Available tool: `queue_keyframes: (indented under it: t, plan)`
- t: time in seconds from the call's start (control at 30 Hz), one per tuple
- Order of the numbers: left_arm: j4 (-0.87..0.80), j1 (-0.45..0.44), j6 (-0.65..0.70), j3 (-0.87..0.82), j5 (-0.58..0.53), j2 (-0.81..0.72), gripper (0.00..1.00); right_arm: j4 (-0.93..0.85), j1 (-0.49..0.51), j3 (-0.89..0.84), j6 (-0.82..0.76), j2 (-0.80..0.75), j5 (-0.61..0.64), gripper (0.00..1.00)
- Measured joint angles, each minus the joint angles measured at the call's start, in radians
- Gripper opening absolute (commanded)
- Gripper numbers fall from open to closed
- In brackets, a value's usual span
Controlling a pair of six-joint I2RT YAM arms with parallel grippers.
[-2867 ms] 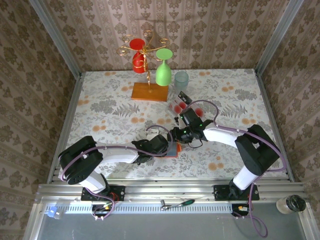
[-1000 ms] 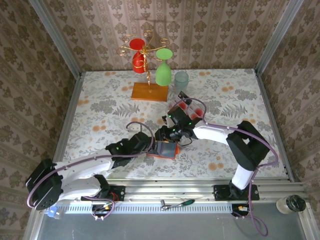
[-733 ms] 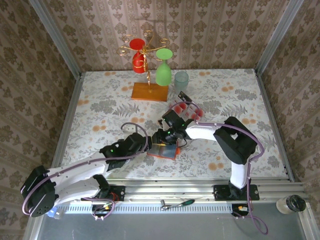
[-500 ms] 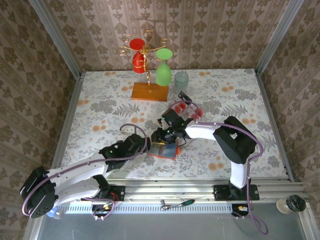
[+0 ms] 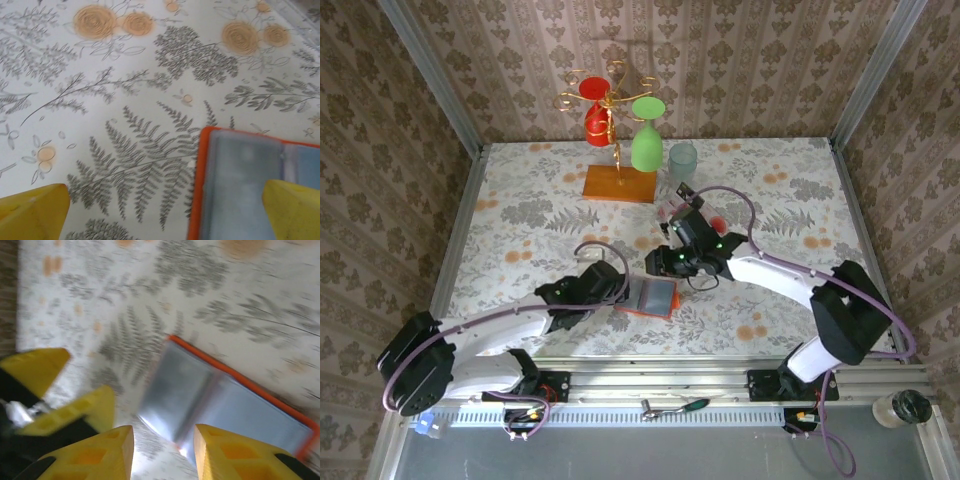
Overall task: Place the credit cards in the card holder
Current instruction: Rotate the card holder at the bottom-center of the table.
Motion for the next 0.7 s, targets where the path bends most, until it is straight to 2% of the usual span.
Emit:
queue_keyframes:
  t: [0.23,0.47,0.6,0.7]
  plan:
    - [0.017,-0.022,0.056,0.098,0.004,0.105,1.0,-0.117,0.003,-0.138,-0.058,-0.045,0.137,0.4]
    - [0.003,-0.04,0.071,0.118,0.0,0.195,1.0,-0.124,0.01,-0.18,-0.078,-0.037,0.174,0.37]
    - [-0.003,-0.04,0.07,0.113,-0.004,0.206,1.0,-0.122,0.01,-0.18,-0.09,-0.016,0.189,0.29]
    - [-0.006,-0.04,0.068,0.104,-0.009,0.206,1.0,-0.122,0.007,-0.18,-0.102,-0.013,0.195,0.18]
